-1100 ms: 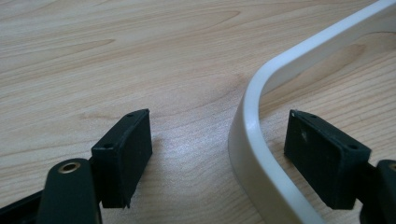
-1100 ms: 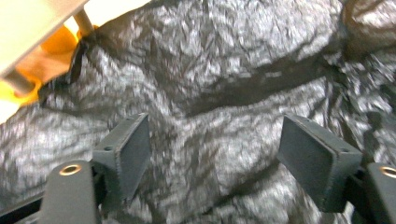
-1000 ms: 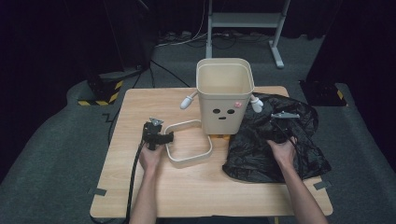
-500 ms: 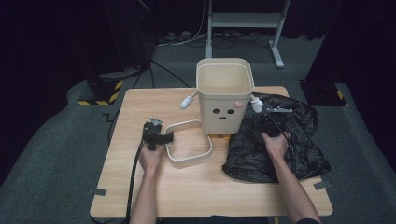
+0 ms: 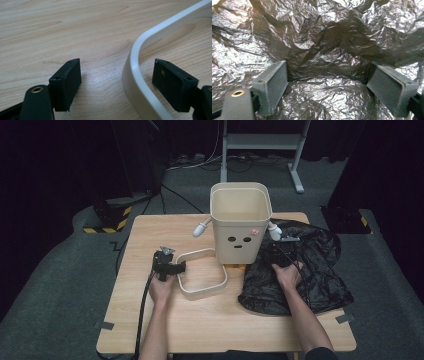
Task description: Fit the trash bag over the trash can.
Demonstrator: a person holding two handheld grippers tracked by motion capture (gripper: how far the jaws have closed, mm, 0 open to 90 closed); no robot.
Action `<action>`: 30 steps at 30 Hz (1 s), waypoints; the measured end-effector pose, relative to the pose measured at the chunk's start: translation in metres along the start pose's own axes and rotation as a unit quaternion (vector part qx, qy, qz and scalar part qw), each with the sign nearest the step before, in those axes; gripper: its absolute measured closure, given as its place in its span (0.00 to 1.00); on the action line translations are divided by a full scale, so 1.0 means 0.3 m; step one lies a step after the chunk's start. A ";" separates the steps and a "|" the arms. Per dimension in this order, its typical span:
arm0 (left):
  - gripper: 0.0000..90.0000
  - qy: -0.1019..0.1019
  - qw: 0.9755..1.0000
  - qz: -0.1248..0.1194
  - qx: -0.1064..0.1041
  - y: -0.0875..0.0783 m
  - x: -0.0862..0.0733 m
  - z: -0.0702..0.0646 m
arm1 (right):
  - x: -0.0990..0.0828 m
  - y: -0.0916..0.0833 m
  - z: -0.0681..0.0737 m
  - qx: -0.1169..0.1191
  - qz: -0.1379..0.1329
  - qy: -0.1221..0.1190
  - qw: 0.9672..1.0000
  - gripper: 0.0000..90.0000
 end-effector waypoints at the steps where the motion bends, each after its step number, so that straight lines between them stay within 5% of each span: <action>1: 0.26 0.000 1.000 0.000 0.000 0.000 0.000 0.000 | -0.002 -0.002 -0.004 -0.002 -0.004 -0.002 1.000 0.23; 4: 0.26 0.000 1.000 0.000 0.000 0.000 0.000 0.000 | -0.013 -0.016 -0.024 -0.008 -0.027 -0.001 1.000 0.43; 10: 0.26 0.000 1.000 0.000 0.000 0.000 -0.001 0.000 | -0.020 -0.032 -0.041 -0.008 -0.031 -0.008 0.999 0.68; 18: 0.26 -0.001 1.000 0.000 0.000 -0.002 -0.002 -0.001 | -0.027 -0.044 -0.034 -0.015 -0.022 -0.017 1.000 0.92; 30: 0.26 0.000 1.000 0.000 0.000 -0.002 -0.002 -0.001 | -0.024 -0.059 -0.034 -0.008 -0.017 -0.014 1.000 1.00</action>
Point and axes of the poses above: each handheld gripper's, and its own axes: y roughly forward along the jaws, x roughly out of its top, z roughly to its left, the point moved 6 cm from there along y, roughly forward along the jaws, and after that the axes turned 3 degrees about z, right-handed, at the moved point
